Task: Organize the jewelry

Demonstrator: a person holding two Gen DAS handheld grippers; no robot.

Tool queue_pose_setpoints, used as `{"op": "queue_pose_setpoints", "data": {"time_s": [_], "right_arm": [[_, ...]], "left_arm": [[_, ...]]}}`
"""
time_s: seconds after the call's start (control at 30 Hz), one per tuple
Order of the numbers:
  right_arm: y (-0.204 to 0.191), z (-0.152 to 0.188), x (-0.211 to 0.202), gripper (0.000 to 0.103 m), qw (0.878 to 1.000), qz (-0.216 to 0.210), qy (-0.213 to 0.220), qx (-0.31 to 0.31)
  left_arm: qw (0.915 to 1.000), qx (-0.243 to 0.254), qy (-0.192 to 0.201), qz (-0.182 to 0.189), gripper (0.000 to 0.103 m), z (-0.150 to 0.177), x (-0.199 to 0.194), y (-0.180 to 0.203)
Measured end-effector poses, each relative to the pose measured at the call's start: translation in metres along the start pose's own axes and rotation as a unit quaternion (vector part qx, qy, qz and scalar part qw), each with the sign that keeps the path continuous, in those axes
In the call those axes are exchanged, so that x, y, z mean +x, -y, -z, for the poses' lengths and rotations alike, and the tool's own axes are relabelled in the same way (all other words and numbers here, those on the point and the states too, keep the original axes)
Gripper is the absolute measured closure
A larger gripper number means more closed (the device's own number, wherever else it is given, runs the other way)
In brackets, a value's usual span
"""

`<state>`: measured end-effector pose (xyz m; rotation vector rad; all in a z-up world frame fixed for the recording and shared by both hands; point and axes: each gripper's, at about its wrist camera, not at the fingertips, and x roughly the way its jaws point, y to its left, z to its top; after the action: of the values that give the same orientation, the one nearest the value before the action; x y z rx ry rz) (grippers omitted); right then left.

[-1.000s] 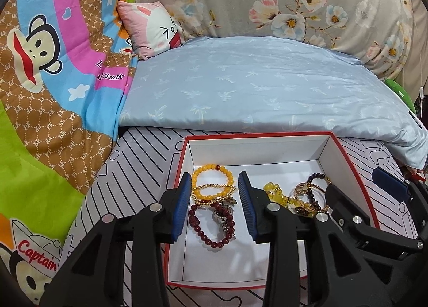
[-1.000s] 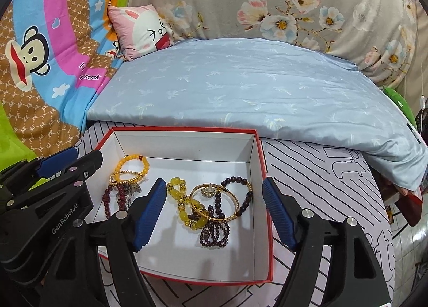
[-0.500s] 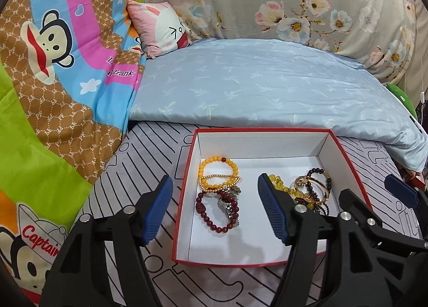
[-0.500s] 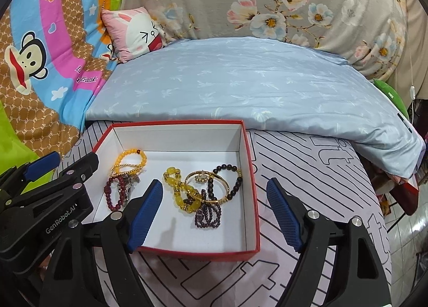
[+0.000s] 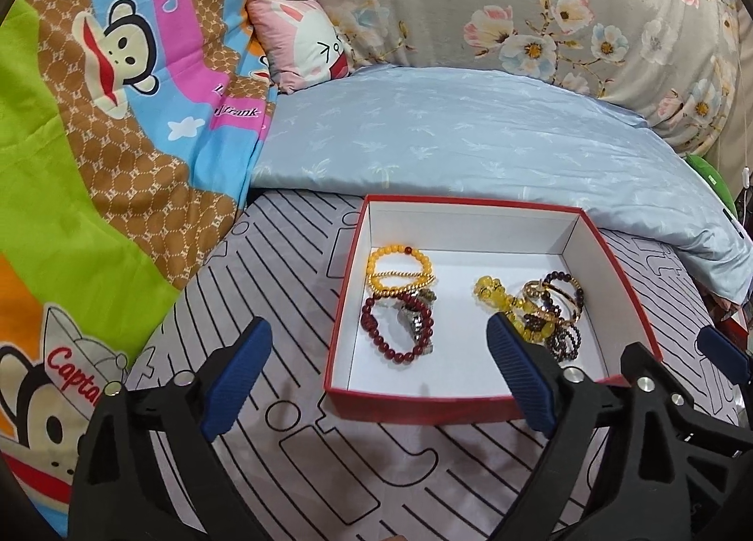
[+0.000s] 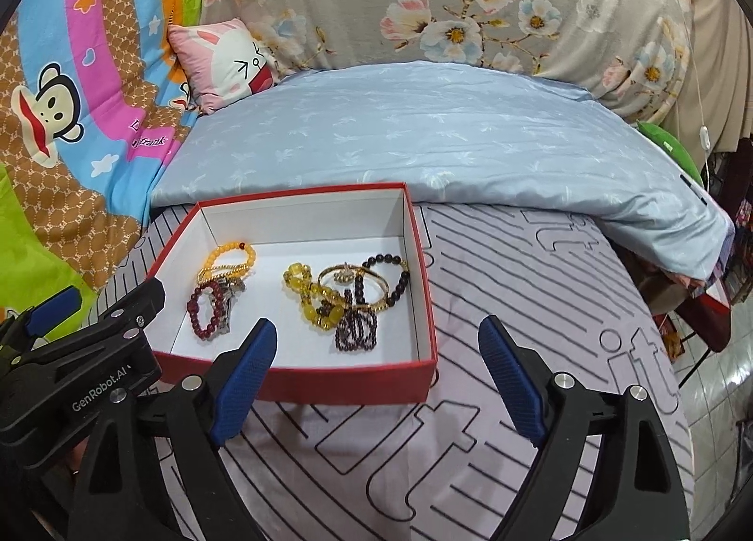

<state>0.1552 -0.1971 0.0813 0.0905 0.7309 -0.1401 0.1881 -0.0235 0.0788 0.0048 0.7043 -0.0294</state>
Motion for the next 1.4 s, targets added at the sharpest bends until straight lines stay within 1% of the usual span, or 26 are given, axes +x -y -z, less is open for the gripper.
{"op": "queue_pose_setpoints", "data": {"time_s": [0.27, 0.53, 1.4], "right_arm": [[0.002, 0.023, -0.009, 0.019, 1.0, 0.017, -0.001, -0.006], [0.005, 0.038, -0.011, 0.019, 1.0, 0.024, 0.0, 0.0], [-0.001, 0.037, -0.016, 0.019, 1.0, 0.017, 0.001, -0.001]], "left_arm": [[1.0, 0.003, -0.007, 0.005, 0.012, 0.024, -0.005, -0.002], [0.9999, 0.011, -0.007, 0.0, 0.012, 0.037, -0.008, 0.001], [0.9999, 0.004, -0.01, -0.009, 0.012, 0.039, -0.014, -0.007]]}}
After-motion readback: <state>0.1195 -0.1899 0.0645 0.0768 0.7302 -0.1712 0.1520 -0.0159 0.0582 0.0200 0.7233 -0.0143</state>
